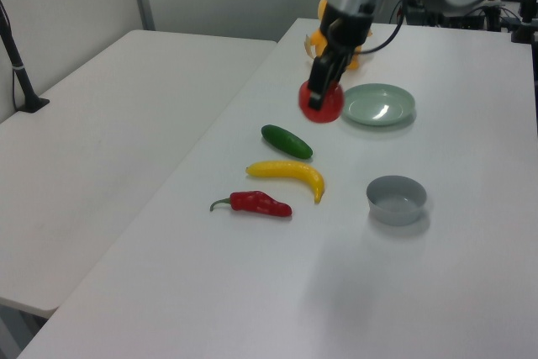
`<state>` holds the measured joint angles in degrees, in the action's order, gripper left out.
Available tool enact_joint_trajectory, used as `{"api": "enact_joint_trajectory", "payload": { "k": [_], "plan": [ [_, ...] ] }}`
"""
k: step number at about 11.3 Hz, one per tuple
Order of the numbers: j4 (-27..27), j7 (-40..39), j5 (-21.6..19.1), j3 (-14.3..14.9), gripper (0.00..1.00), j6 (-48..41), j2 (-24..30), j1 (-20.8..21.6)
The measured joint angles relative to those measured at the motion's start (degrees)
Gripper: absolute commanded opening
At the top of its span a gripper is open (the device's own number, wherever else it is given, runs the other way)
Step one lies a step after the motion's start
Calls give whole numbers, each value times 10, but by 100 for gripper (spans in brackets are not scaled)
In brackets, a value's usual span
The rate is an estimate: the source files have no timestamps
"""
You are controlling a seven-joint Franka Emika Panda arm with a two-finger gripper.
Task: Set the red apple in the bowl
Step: 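Lift the red apple up off the table, then carry the apple over the grey bowl and lower it in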
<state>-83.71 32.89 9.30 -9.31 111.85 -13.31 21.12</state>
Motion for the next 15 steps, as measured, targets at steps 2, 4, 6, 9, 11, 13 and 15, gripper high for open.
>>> {"api": "enact_joint_trajectory", "payload": {
  "k": [2, 4, 6, 9, 11, 13, 15],
  "plan": [
    [-47, -52, -35, 0, 22, -41, 58, -12],
    [-96, -102, -59, 0, 22, -77, 103, -23],
    [-140, -165, -101, 15, 22, -94, 134, -29],
    [-211, -245, -125, 40, 22, -97, 162, -35],
    [-247, -271, -126, 40, 25, -97, 163, -40],
    [-285, -277, -126, 40, 28, -83, 163, -40],
    [-328, -279, -126, 39, 28, -33, 161, -40]
  ]
}}
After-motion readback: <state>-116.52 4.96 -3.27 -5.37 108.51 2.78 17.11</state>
